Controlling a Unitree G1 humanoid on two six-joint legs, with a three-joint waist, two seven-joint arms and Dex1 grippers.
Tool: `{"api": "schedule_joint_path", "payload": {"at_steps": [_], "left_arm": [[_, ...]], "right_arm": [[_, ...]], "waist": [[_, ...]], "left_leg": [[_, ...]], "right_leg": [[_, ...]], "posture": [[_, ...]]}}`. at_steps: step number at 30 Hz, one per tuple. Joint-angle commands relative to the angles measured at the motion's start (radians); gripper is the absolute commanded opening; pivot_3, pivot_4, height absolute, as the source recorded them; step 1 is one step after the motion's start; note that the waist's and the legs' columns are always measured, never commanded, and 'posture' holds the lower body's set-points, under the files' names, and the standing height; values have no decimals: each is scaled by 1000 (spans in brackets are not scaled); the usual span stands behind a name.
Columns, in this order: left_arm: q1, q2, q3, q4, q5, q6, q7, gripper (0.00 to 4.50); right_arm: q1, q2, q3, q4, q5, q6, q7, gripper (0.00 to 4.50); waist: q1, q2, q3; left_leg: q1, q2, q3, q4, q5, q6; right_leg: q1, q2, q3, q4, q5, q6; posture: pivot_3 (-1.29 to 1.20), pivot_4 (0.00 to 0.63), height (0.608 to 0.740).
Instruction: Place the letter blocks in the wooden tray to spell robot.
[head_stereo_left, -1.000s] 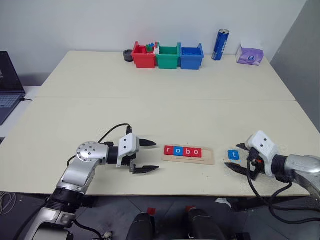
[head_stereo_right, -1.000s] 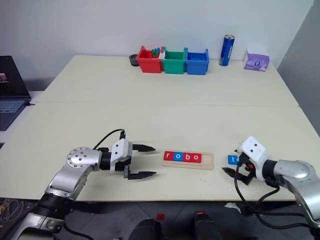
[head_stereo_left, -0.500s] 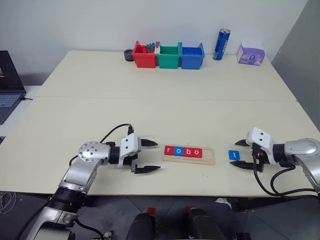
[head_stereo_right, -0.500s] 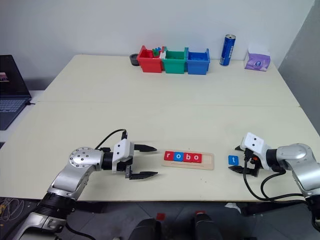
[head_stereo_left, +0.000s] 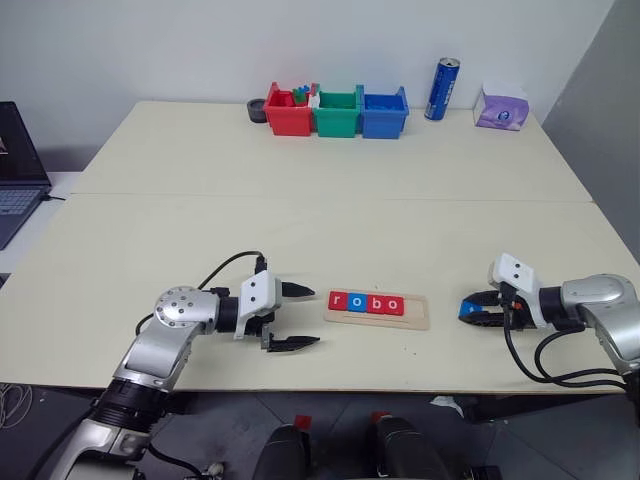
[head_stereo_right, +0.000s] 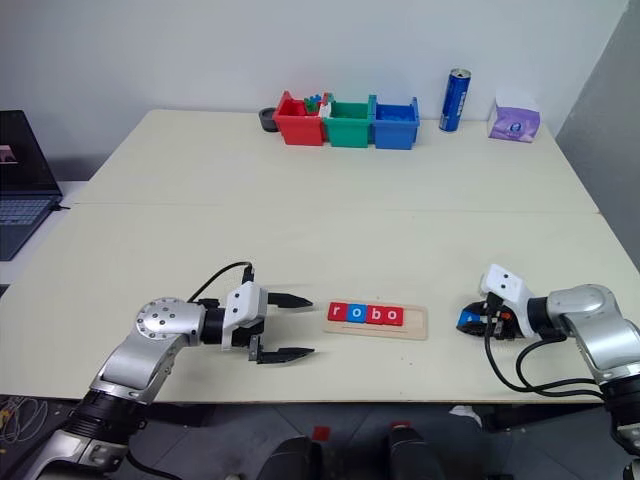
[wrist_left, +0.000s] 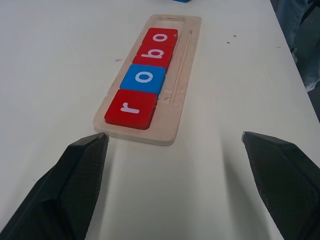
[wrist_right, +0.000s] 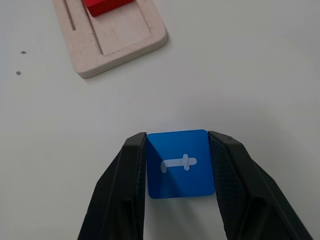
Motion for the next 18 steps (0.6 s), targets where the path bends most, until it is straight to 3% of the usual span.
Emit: {"api": "schedule_joint_path", "payload": {"at_steps": [1,7,18], "left_arm": [[6,14,21,-26,-7,-8,3,4500],[18,19,22,-22,-6,-22,3,4500],[18,18,23,6,-1,-49,9,4500]], "right_arm": [[-12,11,-40,-109,57,45,0,1461],[-74,76,59,-245,35,119,-40,1461],[-176,126,190,-159,-80,94,-50,1461]], "waist": [[-1,0,0],[-2,0,0],[2,0,0]], "left_leg": [[0,0,0,0,0,0],[0,0,-1,0,0,0],[-1,0,-1,1,0,0]], "right_leg": [[0,0,0,0,0,0],[0,0,0,0,0,0],[0,-1,-1,0,0,0]], "posture": [[0,150,740],[0,150,740],[0,150,740]]}}
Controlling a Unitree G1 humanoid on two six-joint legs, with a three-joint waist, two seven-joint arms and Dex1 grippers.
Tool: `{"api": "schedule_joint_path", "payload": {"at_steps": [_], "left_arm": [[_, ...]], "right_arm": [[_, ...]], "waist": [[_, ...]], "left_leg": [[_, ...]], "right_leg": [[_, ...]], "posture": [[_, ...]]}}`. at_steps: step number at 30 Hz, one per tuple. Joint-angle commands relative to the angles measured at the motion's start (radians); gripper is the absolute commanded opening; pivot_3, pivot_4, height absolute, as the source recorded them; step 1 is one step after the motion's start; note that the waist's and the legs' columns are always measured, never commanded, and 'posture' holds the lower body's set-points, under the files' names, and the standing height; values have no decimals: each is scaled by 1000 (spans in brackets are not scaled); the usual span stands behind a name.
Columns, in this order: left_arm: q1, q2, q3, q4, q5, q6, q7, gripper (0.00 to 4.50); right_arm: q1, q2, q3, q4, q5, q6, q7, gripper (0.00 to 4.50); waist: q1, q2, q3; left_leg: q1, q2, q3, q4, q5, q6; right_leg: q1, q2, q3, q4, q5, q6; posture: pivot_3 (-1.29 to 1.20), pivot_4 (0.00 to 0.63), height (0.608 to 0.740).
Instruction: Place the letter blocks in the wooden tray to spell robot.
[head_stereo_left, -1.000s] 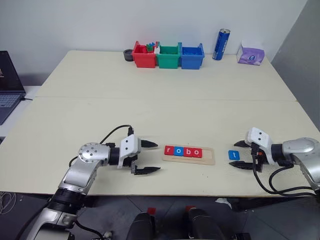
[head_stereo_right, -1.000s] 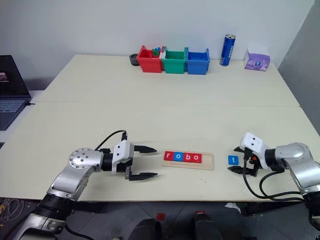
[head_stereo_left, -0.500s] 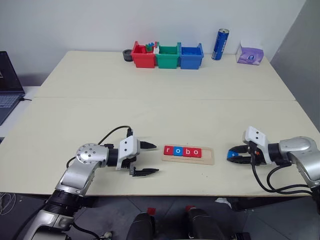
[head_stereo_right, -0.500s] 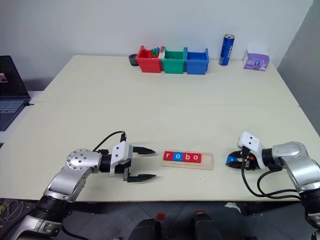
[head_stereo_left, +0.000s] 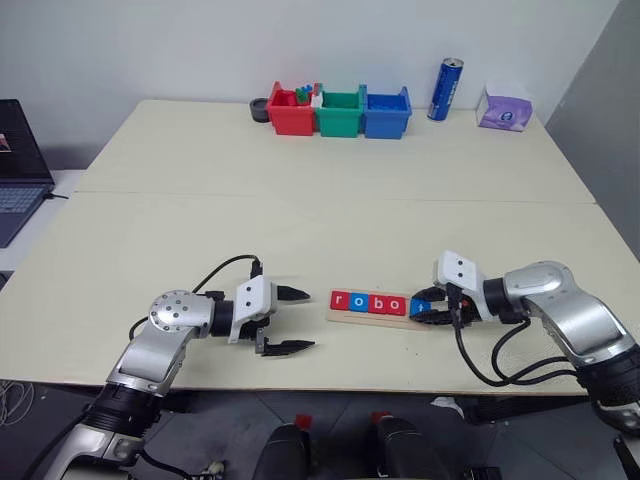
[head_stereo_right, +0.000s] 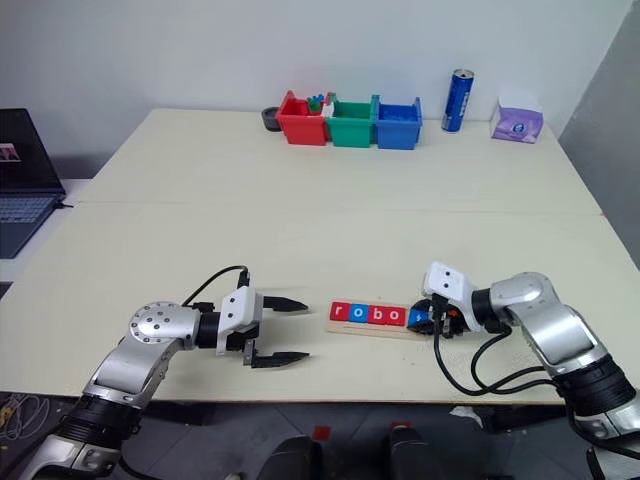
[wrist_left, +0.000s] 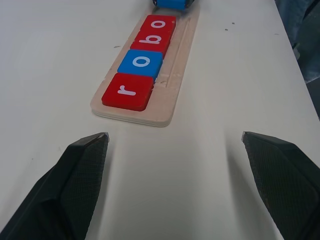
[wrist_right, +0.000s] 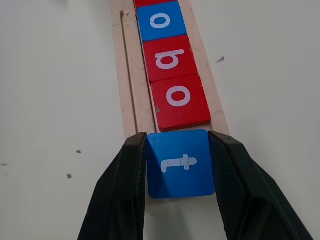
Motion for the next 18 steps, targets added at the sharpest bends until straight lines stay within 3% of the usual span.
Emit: {"api": "schedule_joint_path", "payload": {"at_steps": [1,18], "left_arm": [[-2,5,21,-14,-1,-15,11,4500],[11,13,23,-73,-11,27,38,4500]], "right_arm": [[-38,9,13,9,-22,-17,6,1461],[-68,35,19,35,-34,-3,18,1461]], "waist": [[-1,0,0],[-1,0,0]], "left_leg": [[0,0,0,0,0,0],[0,0,0,0,0,0]], "right_leg": [[0,0,0,0,0,0],[0,0,-1,0,0,0]], "posture": [[0,150,740],[0,150,740]]}}
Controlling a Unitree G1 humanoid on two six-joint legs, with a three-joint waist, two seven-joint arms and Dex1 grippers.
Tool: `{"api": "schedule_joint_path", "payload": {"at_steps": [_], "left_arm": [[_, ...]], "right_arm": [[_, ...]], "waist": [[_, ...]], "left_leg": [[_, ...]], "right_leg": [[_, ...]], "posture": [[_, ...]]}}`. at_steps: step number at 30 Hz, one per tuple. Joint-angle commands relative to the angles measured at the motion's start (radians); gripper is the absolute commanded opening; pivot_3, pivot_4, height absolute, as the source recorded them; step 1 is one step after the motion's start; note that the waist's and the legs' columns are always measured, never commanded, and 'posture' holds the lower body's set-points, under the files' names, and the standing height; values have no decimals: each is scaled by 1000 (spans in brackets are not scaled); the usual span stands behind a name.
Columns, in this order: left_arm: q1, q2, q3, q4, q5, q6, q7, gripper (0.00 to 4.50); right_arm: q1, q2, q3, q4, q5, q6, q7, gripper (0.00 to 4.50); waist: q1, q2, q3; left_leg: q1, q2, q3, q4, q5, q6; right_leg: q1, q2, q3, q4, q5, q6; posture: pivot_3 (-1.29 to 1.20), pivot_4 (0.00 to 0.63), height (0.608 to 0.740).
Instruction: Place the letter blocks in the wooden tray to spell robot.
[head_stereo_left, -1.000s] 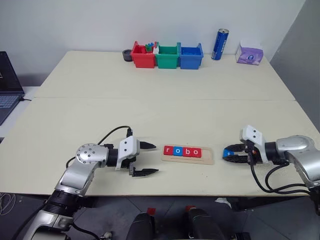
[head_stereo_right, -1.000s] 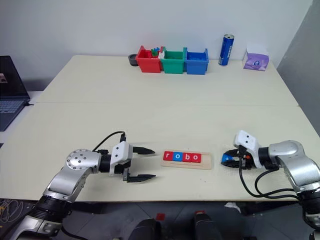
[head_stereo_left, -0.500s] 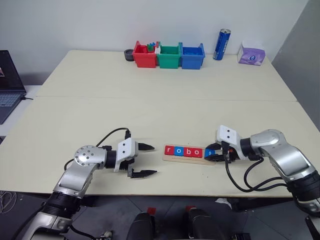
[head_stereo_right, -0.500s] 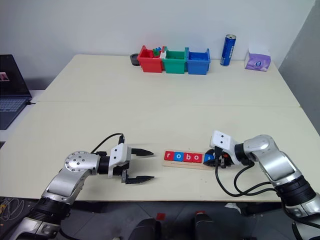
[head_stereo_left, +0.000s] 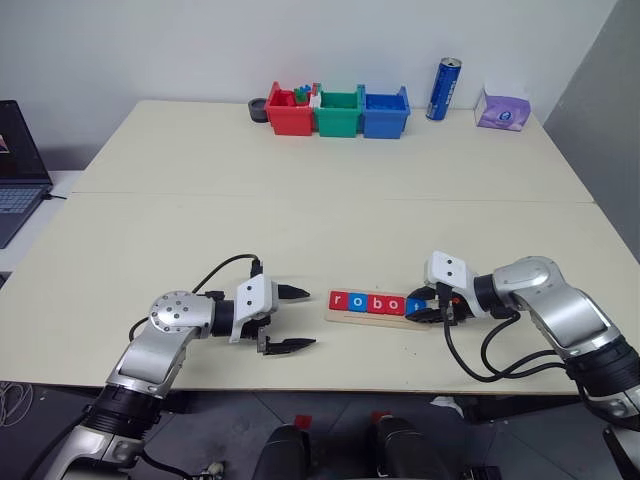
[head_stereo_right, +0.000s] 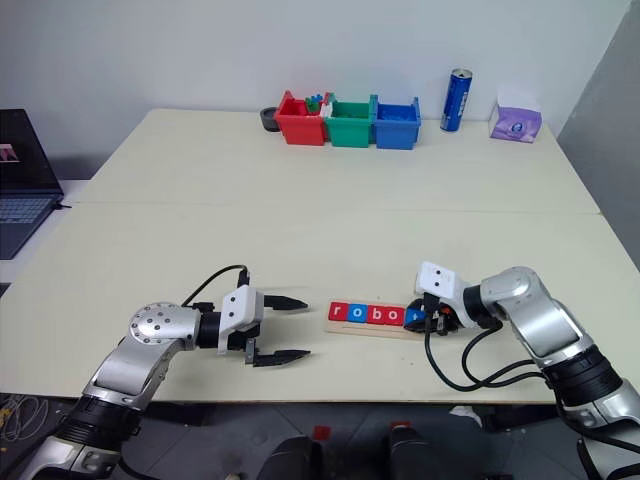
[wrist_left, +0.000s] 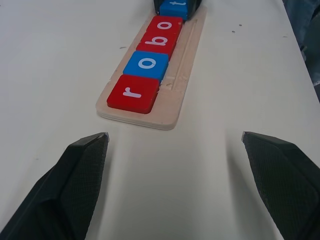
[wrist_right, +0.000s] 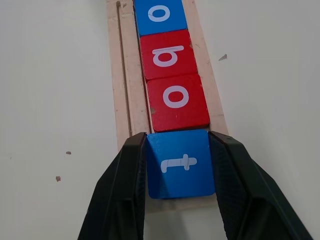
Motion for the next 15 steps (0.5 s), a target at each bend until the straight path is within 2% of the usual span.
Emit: {"api": "schedule_joint_path", "payload": {"at_steps": [1,9,10,15], "left_arm": [[2,13,23,-42,-11,-1,1,4500],[5,14,23,-44,-13,1,3,4500],[7,14,24,-47,-13,1,4,4500],[19,15,28,-56,-16,3,8,4500]], "right_arm": [[-27,9,-18,0,1,-4,-3,1461],[-34,14,-34,-10,11,5,-4,4317],[-36,15,-42,-18,18,11,-6,4459],[-27,-2,-92,-88,66,62,-9,4459]], "waist": [[0,0,0],[0,0,0],[0,0,0],[0,0,0]], "left_leg": [[0,0,0,0,0,0],[0,0,0,0,0,0],[0,0,0,0,0,0],[0,0,-1,0,0,0]], "right_leg": [[0,0,0,0,0,0],[0,0,0,0,0,0],[0,0,0,0,0,0],[0,0,0,0,0,0]], "posture": [[0,150,740],[0,150,740],[0,150,740],[0,150,740]]}}
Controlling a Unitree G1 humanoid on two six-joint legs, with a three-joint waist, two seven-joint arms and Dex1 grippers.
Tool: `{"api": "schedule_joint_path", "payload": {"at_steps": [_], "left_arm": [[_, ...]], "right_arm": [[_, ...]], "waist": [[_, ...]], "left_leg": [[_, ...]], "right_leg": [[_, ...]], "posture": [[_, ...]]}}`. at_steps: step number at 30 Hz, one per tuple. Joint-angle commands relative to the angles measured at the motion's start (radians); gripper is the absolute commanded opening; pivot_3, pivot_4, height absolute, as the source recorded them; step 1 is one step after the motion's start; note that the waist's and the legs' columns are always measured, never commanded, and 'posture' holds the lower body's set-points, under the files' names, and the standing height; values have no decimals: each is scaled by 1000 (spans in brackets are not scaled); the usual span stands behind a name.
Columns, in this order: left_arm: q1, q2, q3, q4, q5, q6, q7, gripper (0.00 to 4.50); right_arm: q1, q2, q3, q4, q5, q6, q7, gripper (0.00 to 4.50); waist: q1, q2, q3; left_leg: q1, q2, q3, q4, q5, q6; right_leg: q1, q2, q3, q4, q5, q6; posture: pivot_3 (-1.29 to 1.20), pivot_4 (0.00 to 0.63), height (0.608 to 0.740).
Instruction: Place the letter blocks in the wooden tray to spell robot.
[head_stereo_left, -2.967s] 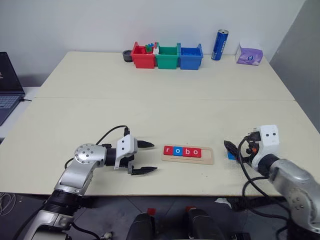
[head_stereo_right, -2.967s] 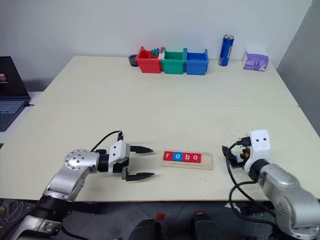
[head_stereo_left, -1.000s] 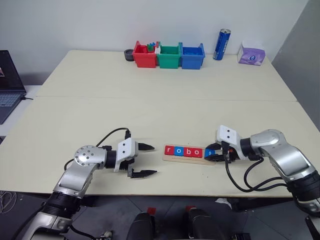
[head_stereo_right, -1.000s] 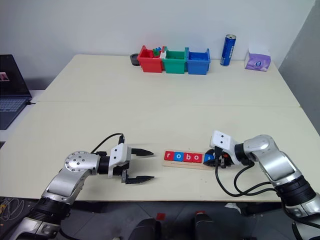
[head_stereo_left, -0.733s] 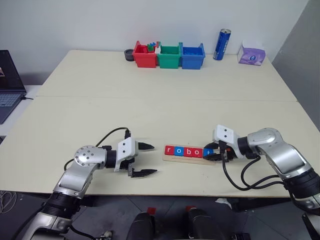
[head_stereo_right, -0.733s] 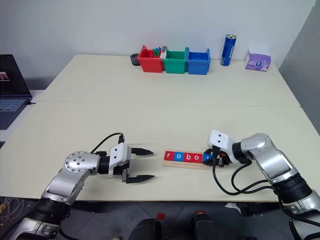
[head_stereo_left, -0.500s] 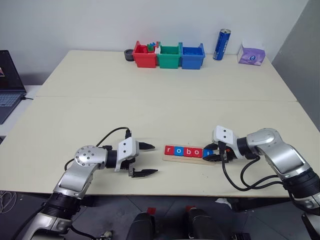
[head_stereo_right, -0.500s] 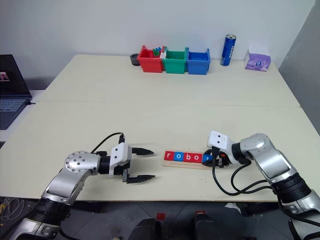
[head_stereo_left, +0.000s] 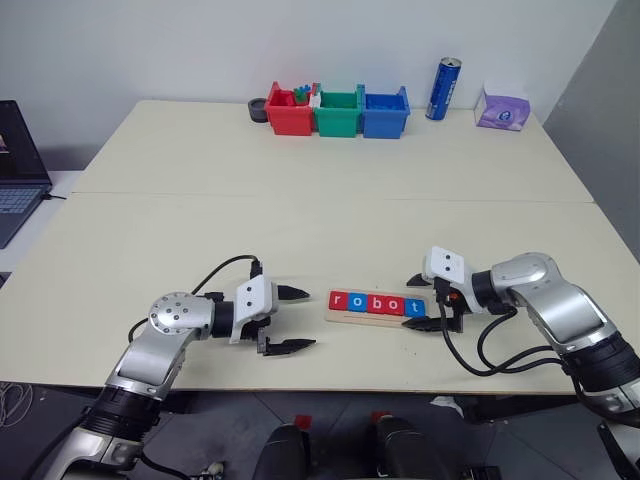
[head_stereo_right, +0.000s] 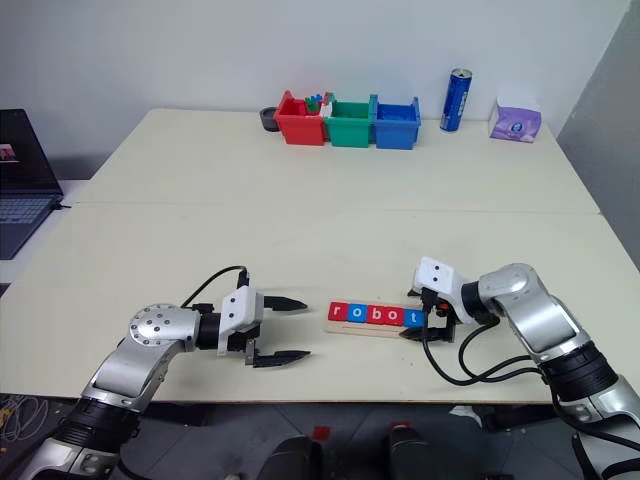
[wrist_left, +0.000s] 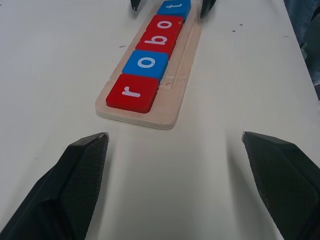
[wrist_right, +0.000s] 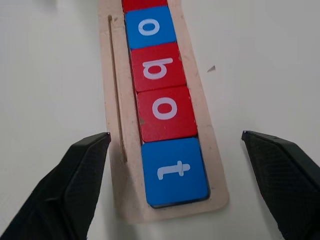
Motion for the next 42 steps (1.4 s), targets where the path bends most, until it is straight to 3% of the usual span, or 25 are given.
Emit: {"api": "schedule_joint_path", "payload": {"at_steps": [1,12,19,22,26,32,42], "left_arm": [[5,11,28,-36,-15,1,4,4500],[2,1,22,-48,-14,13,5,4500],[-9,-1,22,-22,-10,3,1,4500],[5,-1,24,-25,-10,-5,1,4500],[15,-2,23,-21,-9,-15,-2,4500],[13,-3,19,-3,-5,-34,-8,4500],[6,-5,18,17,-2,-54,-5,4500]], "right_arm": [[-3,-17,-72,-78,40,27,-13,4459],[104,-64,-91,-91,-24,-50,-82,4459],[206,-54,-225,-231,99,75,-127,4459],[265,-58,-263,-313,150,129,-145,3582],[333,-45,-246,-403,175,165,-179,2079],[335,-27,-183,-394,132,154,-243,15],[280,-28,-133,-298,86,110,-257,15]], "waist": [[0,0,0],[-1,0,0],[1,0,0],[1,0,0],[1,0,0],[-1,0,0],[0,0,0]], "left_leg": [[0,0,0,0,0,0],[0,0,1,0,0,0],[-1,0,0,0,0,0],[-1,0,0,0,0,0],[0,0,0,0,0,0],[0,0,1,0,0,0],[0,0,1,0,0,0]], "right_leg": [[0,0,0,0,0,0],[0,0,0,0,0,0],[0,0,-1,0,0,0],[0,0,0,0,0,0],[0,0,-1,0,-1,2],[0,0,0,0,-3,5],[0,0,0,0,-3,5]], "posture": [[0,150,740],[0,150,740],[0,150,740],[0,150,740],[0,150,740],[0,150,740],[0,150,740]]}}
